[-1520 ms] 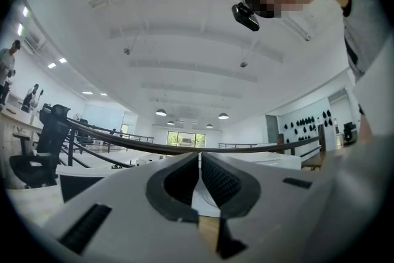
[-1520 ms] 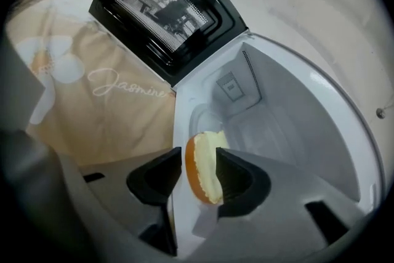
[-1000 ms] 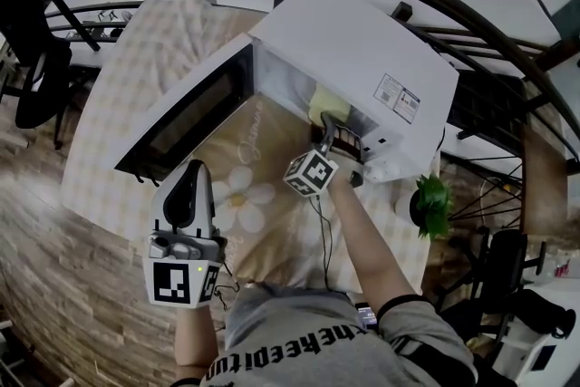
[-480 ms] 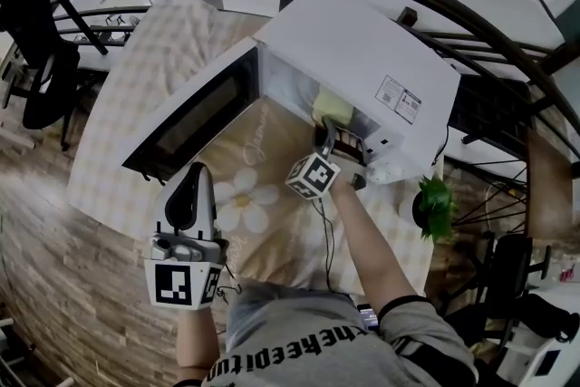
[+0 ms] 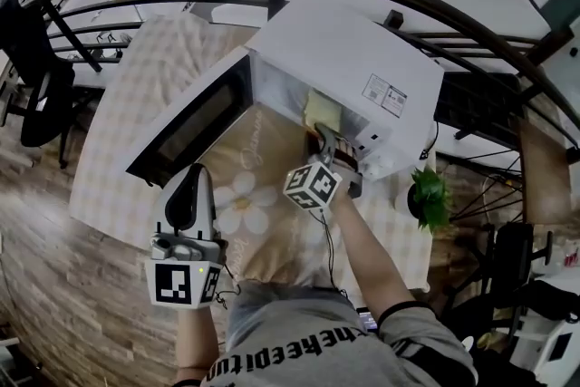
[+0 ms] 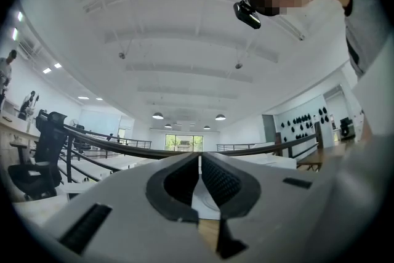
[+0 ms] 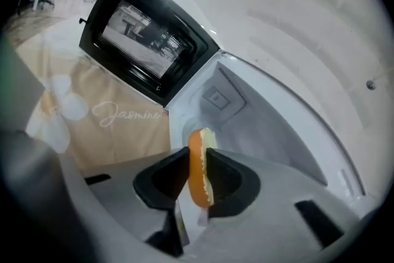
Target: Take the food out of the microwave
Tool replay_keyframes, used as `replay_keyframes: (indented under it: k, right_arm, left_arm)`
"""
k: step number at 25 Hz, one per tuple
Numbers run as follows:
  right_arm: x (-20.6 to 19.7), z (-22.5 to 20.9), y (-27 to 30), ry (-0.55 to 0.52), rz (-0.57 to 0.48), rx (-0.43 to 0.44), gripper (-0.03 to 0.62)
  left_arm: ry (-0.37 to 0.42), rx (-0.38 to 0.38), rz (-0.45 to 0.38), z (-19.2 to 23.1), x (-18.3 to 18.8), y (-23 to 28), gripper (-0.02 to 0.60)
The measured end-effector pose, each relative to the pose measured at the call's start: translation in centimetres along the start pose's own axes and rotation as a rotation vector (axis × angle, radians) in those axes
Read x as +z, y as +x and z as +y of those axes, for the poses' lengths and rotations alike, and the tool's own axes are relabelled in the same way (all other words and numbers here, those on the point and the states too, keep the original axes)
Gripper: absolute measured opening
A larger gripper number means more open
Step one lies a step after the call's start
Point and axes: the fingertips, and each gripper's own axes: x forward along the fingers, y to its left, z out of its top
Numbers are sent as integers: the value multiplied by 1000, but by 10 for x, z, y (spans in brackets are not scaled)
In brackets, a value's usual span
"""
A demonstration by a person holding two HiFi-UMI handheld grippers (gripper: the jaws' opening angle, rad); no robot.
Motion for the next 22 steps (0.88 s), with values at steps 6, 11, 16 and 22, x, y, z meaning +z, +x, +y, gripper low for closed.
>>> replay_keyframes:
  k: [6,11,16,22]
  right_arm:
    - [14,-5,-35,158,-50,23,87]
    - [23,-10,-65,309,-89,60,89]
    - [32,-17,-95,428,-126,80,92]
    - [40,-27,-130,577,-187,101,95]
  left_arm:
    - [-9,-36,-2,0,8,-8,15]
    - [-14,-65,-18,-1,20,-14,15]
    - [-18,-93,-31,-2,29,-22,15]
    - [-11,-127,-52,-9,38,-29,15]
